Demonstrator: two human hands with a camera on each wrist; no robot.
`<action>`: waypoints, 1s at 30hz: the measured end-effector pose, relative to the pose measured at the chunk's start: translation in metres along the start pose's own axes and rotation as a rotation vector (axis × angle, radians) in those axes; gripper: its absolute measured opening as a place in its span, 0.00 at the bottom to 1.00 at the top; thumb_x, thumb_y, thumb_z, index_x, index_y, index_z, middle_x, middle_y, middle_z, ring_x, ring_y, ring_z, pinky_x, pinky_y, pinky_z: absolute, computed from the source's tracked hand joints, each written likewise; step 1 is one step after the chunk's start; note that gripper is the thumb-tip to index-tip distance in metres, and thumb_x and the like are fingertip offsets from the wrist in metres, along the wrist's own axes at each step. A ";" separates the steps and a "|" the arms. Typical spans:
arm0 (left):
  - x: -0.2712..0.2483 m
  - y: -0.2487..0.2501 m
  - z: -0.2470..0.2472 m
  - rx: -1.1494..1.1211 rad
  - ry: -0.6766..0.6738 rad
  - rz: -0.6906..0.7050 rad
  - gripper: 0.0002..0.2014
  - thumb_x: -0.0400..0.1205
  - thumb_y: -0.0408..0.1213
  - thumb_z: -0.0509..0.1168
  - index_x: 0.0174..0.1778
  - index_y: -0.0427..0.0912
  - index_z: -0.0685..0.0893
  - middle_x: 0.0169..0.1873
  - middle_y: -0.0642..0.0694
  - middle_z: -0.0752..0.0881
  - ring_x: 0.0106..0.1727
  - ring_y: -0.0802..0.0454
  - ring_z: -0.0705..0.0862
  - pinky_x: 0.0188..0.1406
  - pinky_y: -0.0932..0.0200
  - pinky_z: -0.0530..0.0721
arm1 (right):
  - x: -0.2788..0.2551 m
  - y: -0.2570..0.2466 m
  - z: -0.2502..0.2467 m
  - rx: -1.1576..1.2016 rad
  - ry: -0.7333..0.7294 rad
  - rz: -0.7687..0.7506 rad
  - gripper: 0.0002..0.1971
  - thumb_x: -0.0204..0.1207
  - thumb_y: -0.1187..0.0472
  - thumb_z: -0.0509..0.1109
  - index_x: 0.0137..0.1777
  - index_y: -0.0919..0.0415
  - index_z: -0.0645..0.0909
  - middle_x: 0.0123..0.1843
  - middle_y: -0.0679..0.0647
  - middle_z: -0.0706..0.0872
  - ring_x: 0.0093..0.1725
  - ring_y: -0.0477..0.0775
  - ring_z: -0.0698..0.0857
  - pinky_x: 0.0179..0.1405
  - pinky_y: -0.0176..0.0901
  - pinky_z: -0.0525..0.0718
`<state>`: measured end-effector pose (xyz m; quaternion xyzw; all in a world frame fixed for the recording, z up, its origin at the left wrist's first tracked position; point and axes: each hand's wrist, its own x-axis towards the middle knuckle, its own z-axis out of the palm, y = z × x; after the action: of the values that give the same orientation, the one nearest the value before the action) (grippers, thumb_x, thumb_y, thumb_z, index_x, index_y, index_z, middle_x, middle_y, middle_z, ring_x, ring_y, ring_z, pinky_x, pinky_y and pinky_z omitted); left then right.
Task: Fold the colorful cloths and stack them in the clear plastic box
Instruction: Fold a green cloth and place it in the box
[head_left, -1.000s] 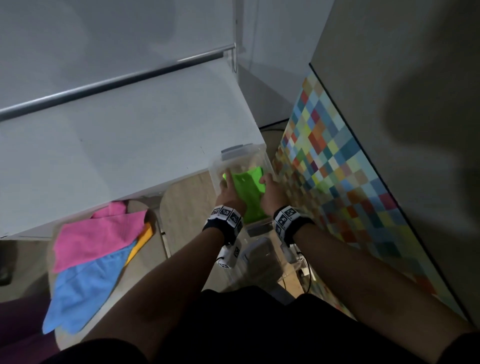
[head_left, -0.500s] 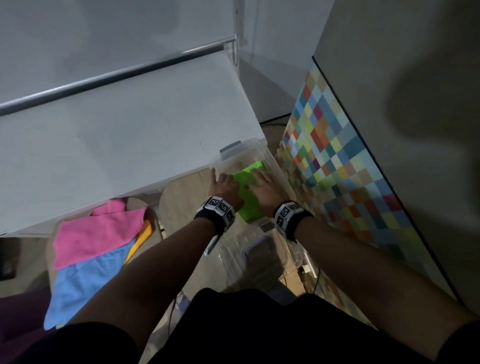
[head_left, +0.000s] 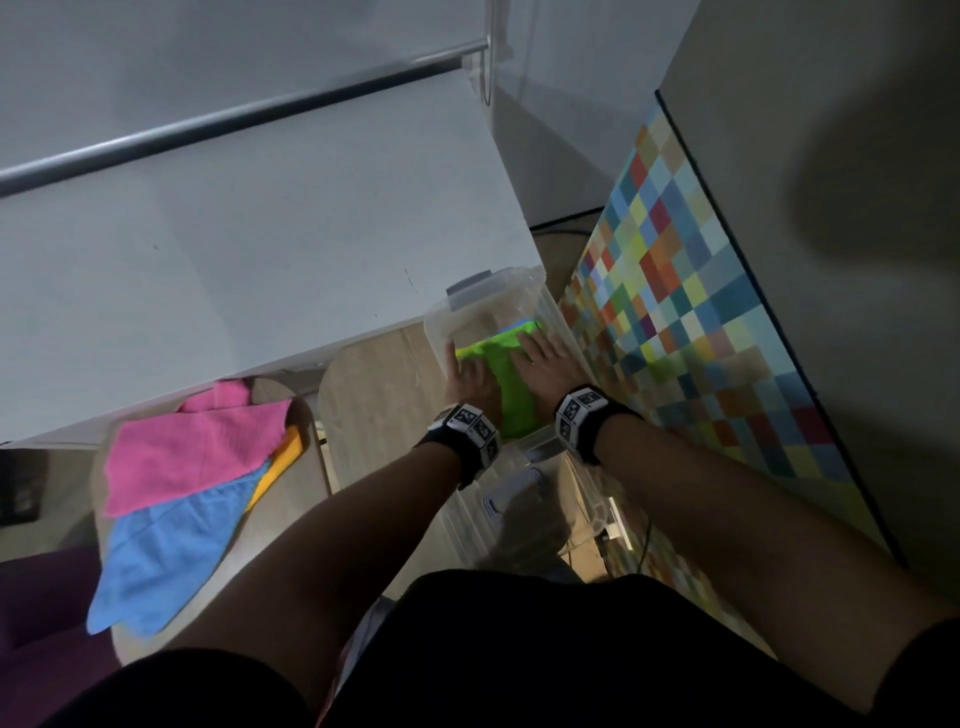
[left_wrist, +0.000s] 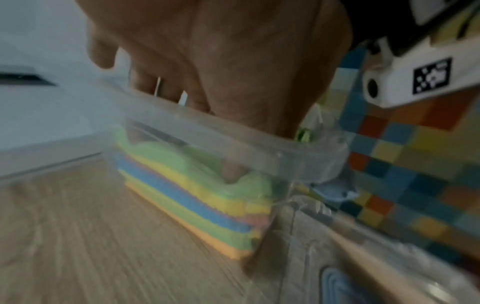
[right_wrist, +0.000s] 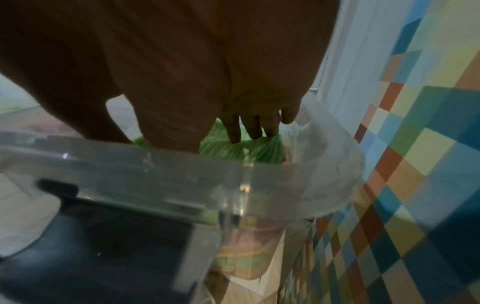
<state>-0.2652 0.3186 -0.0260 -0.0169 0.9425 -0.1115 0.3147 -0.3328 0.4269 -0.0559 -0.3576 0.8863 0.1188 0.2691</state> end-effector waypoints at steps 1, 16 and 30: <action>-0.001 -0.003 0.000 -0.018 -0.012 0.005 0.26 0.84 0.49 0.55 0.77 0.42 0.69 0.73 0.41 0.73 0.78 0.40 0.67 0.77 0.29 0.32 | 0.000 0.001 0.000 0.004 -0.018 -0.010 0.27 0.87 0.57 0.49 0.85 0.59 0.51 0.87 0.59 0.45 0.86 0.63 0.44 0.84 0.57 0.42; -0.023 -0.044 0.023 -0.292 0.291 0.012 0.40 0.76 0.57 0.65 0.81 0.44 0.61 0.78 0.42 0.65 0.82 0.40 0.56 0.77 0.31 0.32 | -0.020 -0.024 -0.001 0.234 0.139 0.037 0.37 0.78 0.54 0.66 0.84 0.57 0.55 0.87 0.58 0.48 0.86 0.61 0.45 0.83 0.54 0.44; -0.137 -0.240 0.211 -0.681 0.195 -0.509 0.22 0.73 0.52 0.70 0.63 0.52 0.82 0.66 0.44 0.77 0.73 0.40 0.68 0.80 0.39 0.52 | -0.014 -0.226 -0.039 0.557 0.684 0.202 0.28 0.63 0.63 0.68 0.67 0.54 0.76 0.62 0.58 0.79 0.66 0.63 0.74 0.64 0.56 0.74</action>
<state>-0.0387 0.0566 -0.0559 -0.3408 0.9166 0.1307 0.1630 -0.1820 0.2579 -0.0198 -0.2019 0.9530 -0.2232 0.0339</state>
